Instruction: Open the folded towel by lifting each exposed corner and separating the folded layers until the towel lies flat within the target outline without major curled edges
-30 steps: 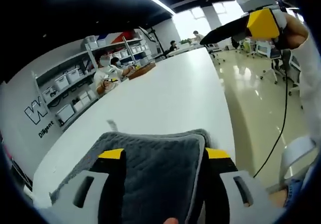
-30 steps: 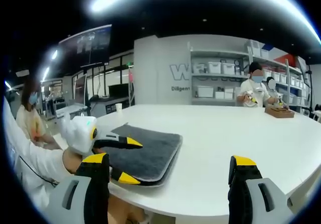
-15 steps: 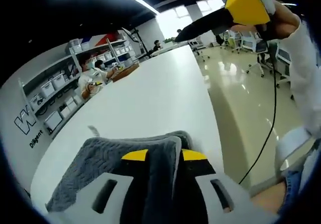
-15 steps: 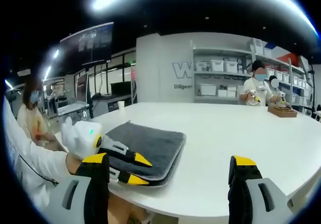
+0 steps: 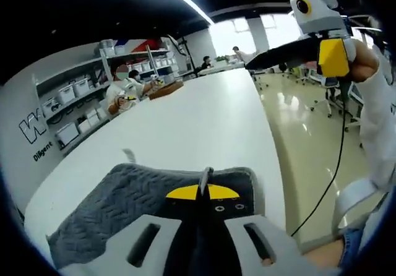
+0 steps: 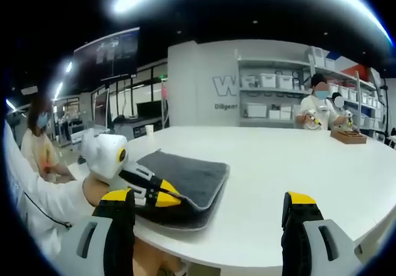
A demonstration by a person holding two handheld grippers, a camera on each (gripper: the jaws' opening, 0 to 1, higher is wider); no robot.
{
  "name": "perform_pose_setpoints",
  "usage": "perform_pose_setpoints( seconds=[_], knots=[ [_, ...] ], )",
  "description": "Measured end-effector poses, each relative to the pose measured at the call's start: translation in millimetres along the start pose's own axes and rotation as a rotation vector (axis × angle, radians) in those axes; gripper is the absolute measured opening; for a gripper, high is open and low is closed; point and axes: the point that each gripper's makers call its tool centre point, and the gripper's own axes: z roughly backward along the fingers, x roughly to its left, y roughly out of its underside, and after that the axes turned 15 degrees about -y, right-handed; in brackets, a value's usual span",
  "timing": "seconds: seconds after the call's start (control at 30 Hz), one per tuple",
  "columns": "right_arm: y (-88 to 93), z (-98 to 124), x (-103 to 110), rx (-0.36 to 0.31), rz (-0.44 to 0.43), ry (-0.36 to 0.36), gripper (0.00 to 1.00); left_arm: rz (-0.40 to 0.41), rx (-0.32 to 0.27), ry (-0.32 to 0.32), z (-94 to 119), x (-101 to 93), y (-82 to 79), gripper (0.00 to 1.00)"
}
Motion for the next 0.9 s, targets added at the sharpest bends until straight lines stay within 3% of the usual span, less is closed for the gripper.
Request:
perform_pose_setpoints(
  seconds=[0.13, 0.57, 0.9],
  knots=[
    [1.5, -1.3, -0.4, 0.006, -0.002, 0.000, 0.99, 0.040, -0.009, -0.034, 0.0, 18.4, -0.1, 0.02],
    [3.2, -8.7, 2.4, 0.025, 0.002, -0.014, 0.99, 0.218, -0.029, -0.129, 16.6, 50.7, 9.0, 0.02],
    [7.3, -18.7, 8.3, 0.050, 0.004, -0.031, 0.99, 0.251, -0.027, -0.186, 29.2, 73.7, 18.1, 0.02]
  ],
)
